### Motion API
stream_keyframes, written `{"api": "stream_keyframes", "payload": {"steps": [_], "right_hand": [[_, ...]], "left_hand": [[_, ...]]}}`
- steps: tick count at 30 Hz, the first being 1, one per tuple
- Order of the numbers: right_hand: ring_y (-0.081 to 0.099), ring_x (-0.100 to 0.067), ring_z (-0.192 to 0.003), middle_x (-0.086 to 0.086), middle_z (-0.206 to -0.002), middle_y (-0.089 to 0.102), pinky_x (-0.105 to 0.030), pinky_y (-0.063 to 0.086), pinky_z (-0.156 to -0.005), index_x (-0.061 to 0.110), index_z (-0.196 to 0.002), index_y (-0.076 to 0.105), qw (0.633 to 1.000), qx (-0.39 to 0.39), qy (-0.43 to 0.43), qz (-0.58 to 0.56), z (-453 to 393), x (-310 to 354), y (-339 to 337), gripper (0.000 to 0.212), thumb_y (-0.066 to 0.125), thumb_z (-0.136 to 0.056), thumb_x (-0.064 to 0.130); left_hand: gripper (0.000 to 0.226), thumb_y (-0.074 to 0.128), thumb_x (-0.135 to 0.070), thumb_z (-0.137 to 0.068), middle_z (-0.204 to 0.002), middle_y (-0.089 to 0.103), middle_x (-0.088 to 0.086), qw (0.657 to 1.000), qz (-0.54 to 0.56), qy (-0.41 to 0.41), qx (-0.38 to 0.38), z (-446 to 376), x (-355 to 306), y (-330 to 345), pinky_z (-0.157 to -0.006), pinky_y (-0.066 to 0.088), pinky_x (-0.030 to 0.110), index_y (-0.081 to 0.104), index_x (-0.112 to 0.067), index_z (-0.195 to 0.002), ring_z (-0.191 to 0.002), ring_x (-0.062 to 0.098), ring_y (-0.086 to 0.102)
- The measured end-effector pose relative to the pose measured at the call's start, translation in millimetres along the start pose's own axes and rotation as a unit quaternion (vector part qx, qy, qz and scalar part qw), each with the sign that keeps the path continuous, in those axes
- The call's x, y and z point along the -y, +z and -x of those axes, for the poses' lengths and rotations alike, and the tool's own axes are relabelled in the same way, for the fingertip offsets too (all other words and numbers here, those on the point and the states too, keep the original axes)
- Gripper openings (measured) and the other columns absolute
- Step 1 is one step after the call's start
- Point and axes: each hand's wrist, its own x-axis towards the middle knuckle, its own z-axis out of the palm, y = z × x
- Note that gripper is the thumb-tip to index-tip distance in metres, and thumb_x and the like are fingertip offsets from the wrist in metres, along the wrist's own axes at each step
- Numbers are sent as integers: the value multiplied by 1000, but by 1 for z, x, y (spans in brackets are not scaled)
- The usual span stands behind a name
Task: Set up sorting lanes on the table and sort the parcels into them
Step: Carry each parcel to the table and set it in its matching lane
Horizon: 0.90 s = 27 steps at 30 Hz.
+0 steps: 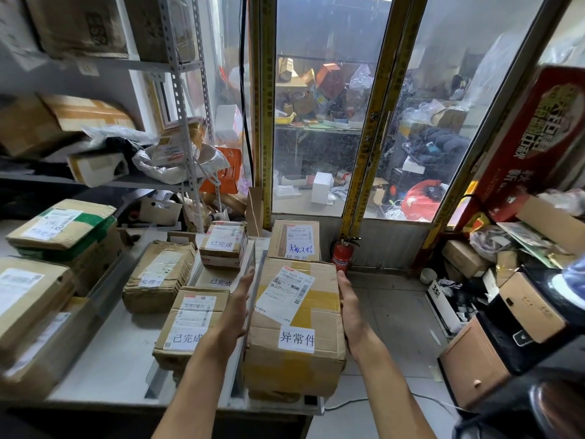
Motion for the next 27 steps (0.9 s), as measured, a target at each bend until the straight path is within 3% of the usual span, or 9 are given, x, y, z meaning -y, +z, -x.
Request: {"api": "stream_keyframes", "payload": {"steps": [1,2,4,6,9,11,13,19,27], "right_hand": [[35,-32,-149,-10,-165,31,-58,29,-120,32,-162,20,999,-31,-15,41,5,3,3,106,46,-78,91],[17,-30,-155,-5,-170,17,-60,20,-121,38,-163,10,990,-69,-38,118,10,7,6,102,41,-81,90],[-9,-24,-157,0,-172,-3,-62,8,-121,46,-161,0,946,-113,-92,288,18,19,12,95,32,-83,89],[-22,-19,-155,3,-171,-16,-56,-3,-123,48,-159,-8,891,-110,-164,409,21,35,30,89,26,-87,87],[-33,-18,-151,5,-167,-28,-43,-20,-120,46,-158,-17,804,-64,-249,536,19,44,81,87,21,-90,84],[-38,-19,-148,5,-164,-34,-41,-26,-118,44,-157,-20,773,-5,-284,567,25,41,127,88,22,-90,84],[-39,-20,-147,5,-164,-36,-43,-27,-118,44,-157,-22,756,48,-307,576,34,28,173,89,21,-90,85],[-45,-24,-144,2,-161,-40,-49,-25,-120,44,-157,-21,729,160,-318,584,64,-22,273,86,21,-93,82],[-44,-22,-144,-1,-163,-37,-48,-22,-122,41,-157,-22,695,196,-323,612,66,-47,445,86,16,-92,82]], "left_hand": [[66,37,-82,-83,-157,39,-1,1000,-5,4,4,0,1,-4,-117,15,65,39,-53,-141,-146,41,26],[74,35,-81,-85,-164,26,-3,1000,-4,8,0,7,-2,-7,-119,13,60,29,-48,-151,-151,34,20],[65,28,-67,-98,-166,16,-5,998,-20,58,-16,24,-10,-12,-119,15,50,19,-40,-157,-152,22,17],[70,24,-70,-95,-168,6,-9,986,-103,117,-56,44,-17,-24,-120,11,50,13,-41,-158,-153,17,9],[79,17,-79,-86,-166,-9,-20,914,-295,196,-199,66,-10,-64,-120,-3,53,7,-46,-157,-152,4,-11],[77,19,-78,-88,-164,-13,-23,863,-366,189,-294,89,-3,-96,-117,-9,48,8,-46,-157,-150,2,-18],[76,22,-76,-89,-164,-12,-23,836,-392,156,-351,119,3,-128,-118,-10,47,9,-46,-157,-150,2,-18],[76,19,-73,-88,-166,-8,-15,806,-381,81,-446,167,30,-224,-121,-5,52,11,-43,-158,-151,6,-14],[89,5,-80,-80,-167,-8,-11,783,-365,39,-502,183,56,-380,-122,-2,49,12,-39,-159,-152,10,-14]]}}
